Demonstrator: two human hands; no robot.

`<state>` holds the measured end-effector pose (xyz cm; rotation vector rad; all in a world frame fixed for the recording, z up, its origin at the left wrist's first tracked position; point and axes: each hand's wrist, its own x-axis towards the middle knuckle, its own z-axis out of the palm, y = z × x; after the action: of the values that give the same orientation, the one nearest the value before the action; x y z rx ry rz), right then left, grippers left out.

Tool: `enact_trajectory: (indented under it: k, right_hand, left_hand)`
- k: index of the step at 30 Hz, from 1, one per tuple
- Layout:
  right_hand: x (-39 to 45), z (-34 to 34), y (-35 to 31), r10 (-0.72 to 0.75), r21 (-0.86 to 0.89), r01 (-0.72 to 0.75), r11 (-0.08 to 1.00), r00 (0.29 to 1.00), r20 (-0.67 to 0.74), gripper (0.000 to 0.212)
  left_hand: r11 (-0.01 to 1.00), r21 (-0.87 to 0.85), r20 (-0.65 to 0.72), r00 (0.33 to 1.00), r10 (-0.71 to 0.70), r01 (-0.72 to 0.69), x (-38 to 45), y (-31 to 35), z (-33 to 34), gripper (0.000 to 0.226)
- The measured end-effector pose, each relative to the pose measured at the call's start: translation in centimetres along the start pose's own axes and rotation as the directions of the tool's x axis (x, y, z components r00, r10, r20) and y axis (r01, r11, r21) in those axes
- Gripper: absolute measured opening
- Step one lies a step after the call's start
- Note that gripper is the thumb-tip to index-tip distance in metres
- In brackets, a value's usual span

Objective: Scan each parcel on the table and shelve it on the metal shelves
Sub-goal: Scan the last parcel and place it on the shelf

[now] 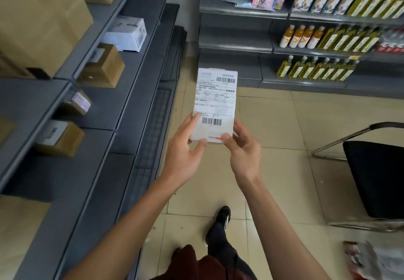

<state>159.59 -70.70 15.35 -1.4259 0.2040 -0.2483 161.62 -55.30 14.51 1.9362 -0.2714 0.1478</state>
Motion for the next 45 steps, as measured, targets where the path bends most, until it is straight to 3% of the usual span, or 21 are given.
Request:
enact_trajectory:
  k: [14, 22, 38, 45]
  right_hand:
    - [20.4, -6.3, -2.6, -0.007, 0.06, 0.005, 0.998, 1.0, 0.024, 0.053]
    - [30.5, -3.6, -0.9, -0.008, 0.027, 0.006, 1.0, 0.998, 0.066, 0.054]
    - [50.3, 1.3, -0.9, -0.014, -0.003, 0.013, 1.0, 0.999, -0.052, 0.047]
    - [59.4, 2.4, 0.5, 0.023, -0.011, -0.023, 1.0, 1.0, -0.012, 0.048]
  left_hand:
    - [0.999, -0.025, -0.053, 0.998, 0.04, -0.042, 17.7, 1.1, 10.1, 0.067]
    - [0.999, 0.039, -0.048, 0.999, 0.011, -0.009, 27.1, -3.1, 10.8, 0.063]
    - [0.995, 0.011, -0.003, 0.995, 0.1, -0.1, 49.1, -7.6, 10.9, 0.063]
    - [0.998, 0.037, -0.028, 0.999, 0.044, -0.043, 57.1, -9.6, 12.7, 0.064]
